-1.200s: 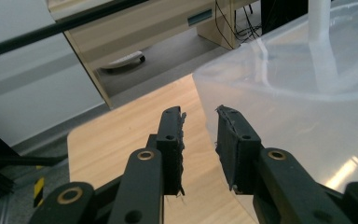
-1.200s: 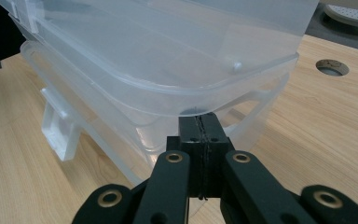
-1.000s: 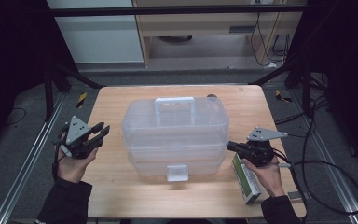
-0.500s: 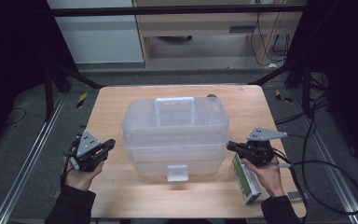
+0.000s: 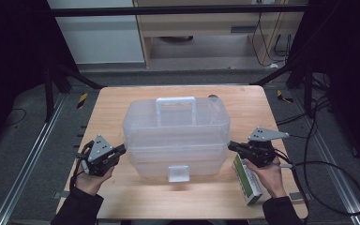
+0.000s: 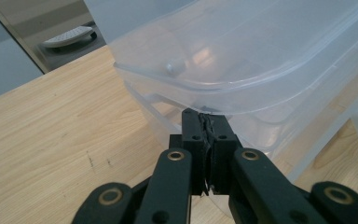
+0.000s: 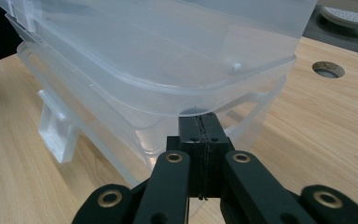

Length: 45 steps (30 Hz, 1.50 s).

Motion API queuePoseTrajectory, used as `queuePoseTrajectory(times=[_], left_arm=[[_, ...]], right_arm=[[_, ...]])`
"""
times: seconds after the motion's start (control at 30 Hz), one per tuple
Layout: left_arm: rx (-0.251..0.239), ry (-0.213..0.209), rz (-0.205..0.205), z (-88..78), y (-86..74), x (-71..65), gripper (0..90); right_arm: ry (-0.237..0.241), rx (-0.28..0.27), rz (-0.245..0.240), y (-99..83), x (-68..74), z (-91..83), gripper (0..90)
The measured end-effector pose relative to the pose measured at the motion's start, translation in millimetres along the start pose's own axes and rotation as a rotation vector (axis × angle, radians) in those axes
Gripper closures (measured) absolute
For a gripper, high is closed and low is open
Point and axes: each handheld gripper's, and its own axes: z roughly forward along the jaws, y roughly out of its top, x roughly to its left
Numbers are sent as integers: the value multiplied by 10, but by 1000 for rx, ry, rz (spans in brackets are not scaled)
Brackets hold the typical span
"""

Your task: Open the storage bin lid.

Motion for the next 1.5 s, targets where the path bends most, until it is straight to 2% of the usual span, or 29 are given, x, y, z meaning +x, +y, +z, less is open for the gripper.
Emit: queuePoseTrajectory(times=[0.27,0.47,0.87,1.03,1.5], left_arm=[[-14,8,-2,-6,26,5,877],[-16,16,-5,10,51,1,877],[-39,38,-19,45,172,45,881],[-40,55,-7,55,234,63,882],[-59,57,-16,72,324,127,890]], right_arm=[[-19,-16,-2,37,-12,1,900],[-13,-27,-1,52,-29,-2,900],[-17,-62,-14,175,-48,-25,900],[-11,-80,-16,219,-63,-2,900],[-11,-111,-23,334,-89,22,900]])
